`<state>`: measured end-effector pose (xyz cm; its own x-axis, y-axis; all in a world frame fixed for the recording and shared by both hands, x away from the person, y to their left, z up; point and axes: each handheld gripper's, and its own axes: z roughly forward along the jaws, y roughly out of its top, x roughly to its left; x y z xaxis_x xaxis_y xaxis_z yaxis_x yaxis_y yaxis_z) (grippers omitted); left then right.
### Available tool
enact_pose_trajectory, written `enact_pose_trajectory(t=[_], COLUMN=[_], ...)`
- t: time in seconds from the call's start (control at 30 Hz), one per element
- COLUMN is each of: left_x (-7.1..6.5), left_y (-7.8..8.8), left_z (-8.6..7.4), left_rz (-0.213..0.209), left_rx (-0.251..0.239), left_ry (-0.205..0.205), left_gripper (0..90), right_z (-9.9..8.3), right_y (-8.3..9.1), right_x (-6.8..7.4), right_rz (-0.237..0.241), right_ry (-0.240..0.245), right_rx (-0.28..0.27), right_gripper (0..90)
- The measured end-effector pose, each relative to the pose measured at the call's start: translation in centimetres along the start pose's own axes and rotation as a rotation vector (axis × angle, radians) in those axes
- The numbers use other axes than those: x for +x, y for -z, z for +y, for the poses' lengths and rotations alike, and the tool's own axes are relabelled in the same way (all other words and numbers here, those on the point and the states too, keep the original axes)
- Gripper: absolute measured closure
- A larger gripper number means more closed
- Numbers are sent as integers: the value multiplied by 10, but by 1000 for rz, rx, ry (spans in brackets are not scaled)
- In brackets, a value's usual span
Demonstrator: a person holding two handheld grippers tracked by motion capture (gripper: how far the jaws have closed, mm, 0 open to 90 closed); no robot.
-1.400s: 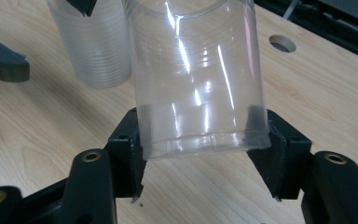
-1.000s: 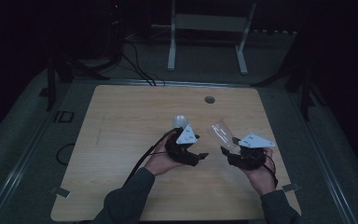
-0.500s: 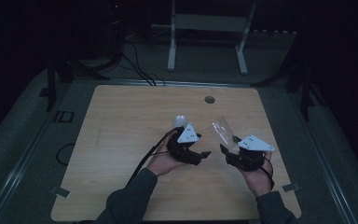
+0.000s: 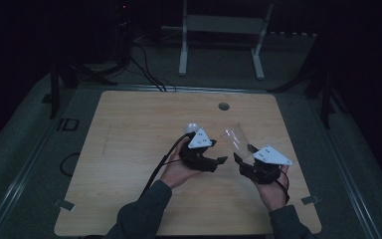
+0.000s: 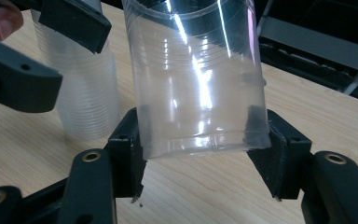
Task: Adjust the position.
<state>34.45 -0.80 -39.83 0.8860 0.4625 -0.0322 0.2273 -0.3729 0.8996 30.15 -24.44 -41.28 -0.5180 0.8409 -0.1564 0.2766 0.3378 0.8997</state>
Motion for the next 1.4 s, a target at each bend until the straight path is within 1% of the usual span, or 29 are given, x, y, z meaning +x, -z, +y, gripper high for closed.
enact_pose_trajectory(t=[0.1,0.2,0.27,0.37,0.5,0.57,0.6,0.63,0.73,0.9,0.93,1.03,1.13,1.23,1.27,1.4], left_x=[1,2,3,3,3,4,5,5,6,5,5,5,5,5,5,4], left_y=[0,1,1,1,0,1,1,1,0,-1,-1,-1,-1,-1,-1,-2], left_z=[1,2,2,3,3,4,4,5,6,8,8,10,11,12,13,15], left_rz=[-6,-9,-10,-16,-18,-25,-29,-32,-36,-50,-50,-61,-82,-86,-95,-99], left_rx=[-18,-27,-30,-41,-47,-54,-64,-70,-82,-89,-89,-102,-117,-122,-129,-132], left_ry=[26,41,43,61,70,84,99,107,121,131,131,150,156,161,167,182], left_gripper=[320,325,325,330,334,336,339,339,339,337,334,325,302,282,278,247], right_z=[0,0,0,-1,-3,-4,-5,-6,-7,-9,-9,-9,-9,-10,-10,-10], right_y=[0,1,2,4,5,5,5,5,5,6,6,7,7,6,6,6], right_x=[1,2,2,2,2,2,2,2,3,3,3,4,5,5,6,6], right_rz=[-9,-15,-19,-23,-30,-36,-40,-42,-63,-72,-72,-76,-82,-83,-84,-86], right_ry=[-1,-6,-9,-20,-32,-40,-48,-49,-45,-52,-52,-57,-54,-53,-54,-61], right_rx=[-13,-25,-38,-54,-66,-73,-81,-83,-91,-108,-108,-119,-127,-130,-131,-140], right_gripper=[414,414,414,414,414,414,414,414,414,414,414,414,414,414,414,414])
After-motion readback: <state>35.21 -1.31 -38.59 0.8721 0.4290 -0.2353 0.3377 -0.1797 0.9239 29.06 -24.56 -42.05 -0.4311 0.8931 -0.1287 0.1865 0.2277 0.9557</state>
